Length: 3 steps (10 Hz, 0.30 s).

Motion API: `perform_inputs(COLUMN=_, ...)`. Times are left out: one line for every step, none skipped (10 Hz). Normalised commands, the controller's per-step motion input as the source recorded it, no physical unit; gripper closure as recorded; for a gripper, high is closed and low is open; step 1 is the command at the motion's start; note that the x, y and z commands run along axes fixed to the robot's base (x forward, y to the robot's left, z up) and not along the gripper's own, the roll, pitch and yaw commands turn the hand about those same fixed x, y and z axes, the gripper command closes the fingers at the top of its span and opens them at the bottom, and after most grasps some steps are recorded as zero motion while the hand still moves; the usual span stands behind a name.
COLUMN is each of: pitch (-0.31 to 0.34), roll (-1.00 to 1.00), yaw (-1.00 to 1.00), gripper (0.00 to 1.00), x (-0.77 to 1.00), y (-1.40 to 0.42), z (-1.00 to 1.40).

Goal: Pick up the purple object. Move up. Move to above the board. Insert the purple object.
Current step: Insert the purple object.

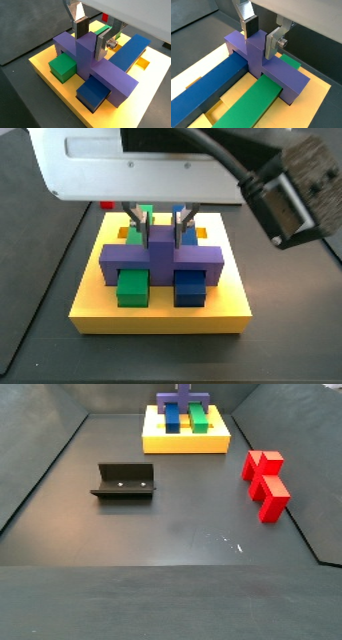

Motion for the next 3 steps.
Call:
perform_inputs(pitch=-0.164, roll=-0.03, yaw=0.03, gripper=1.0, x=-0.01, y=0.0, z=-0.43)
perform_inputs(pitch=-0.037, roll=0.0, yaw=0.0, gripper=1.0, x=0.0, y=0.0, z=-0.22)
perform_inputs(pitch=0.0, roll=0.0, yaw=0.0, gripper=1.0, x=0.0, y=0.0, z=0.0)
